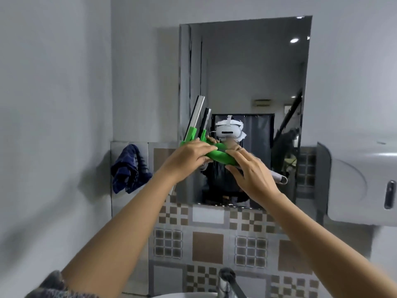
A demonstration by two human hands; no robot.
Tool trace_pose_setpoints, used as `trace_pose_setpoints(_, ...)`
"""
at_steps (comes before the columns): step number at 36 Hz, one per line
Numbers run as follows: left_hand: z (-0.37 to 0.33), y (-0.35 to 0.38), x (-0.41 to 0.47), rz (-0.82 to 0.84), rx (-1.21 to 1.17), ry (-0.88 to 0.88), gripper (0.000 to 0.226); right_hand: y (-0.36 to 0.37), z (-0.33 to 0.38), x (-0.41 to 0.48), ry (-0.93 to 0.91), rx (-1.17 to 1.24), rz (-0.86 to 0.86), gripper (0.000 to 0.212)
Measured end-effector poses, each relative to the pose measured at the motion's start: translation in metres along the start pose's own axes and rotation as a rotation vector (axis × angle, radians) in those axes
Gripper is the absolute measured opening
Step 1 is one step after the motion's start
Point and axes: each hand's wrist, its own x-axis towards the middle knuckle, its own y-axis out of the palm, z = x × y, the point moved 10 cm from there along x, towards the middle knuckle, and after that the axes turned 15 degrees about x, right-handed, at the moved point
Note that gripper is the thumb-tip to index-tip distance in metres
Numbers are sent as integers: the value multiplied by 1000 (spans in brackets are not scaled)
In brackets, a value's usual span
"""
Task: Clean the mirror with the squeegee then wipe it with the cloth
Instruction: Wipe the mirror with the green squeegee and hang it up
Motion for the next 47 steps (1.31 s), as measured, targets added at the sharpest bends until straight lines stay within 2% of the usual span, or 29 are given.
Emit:
trace_pose_setpoints(3,18,-2,18,-33,13,-6,45,0,-4,23,-7,-90,-48,40)
trace_pose_setpoints(8,55,-11,52,-146,-15,-139,51,-9,-8,78,-27,-185,-111,49)
trace_pose_setpoints(11,72,-28,72,-263,-62,-211,50,-17,-9,115,-34,-264,-157,51)
trace_pose_setpoints(15,105,-47,75,-490,-91,-391,43,-28,-10,160,-12,-302,-233,52)
trace_pose_setpoints(17,113,-45,71,-535,-61,-401,42,-34,-11,181,-9,-299,-258,53)
trace_pose_setpoints(20,121,-23,62,-512,-45,-392,40,-40,-13,210,-15,-325,-269,54)
trace_pose_setpoints(24,128,25,50,-402,-10,-398,44,-41,-14,245,-33,-361,-258,53)
trace_pose_setpoints(31,141,78,36,-344,-11,-439,53,-34,-24,280,-61,-355,-211,51)
trace_pose_setpoints(47,141,93,35,-357,6,-399,58,-28,-32,278,-97,-405,-203,50)
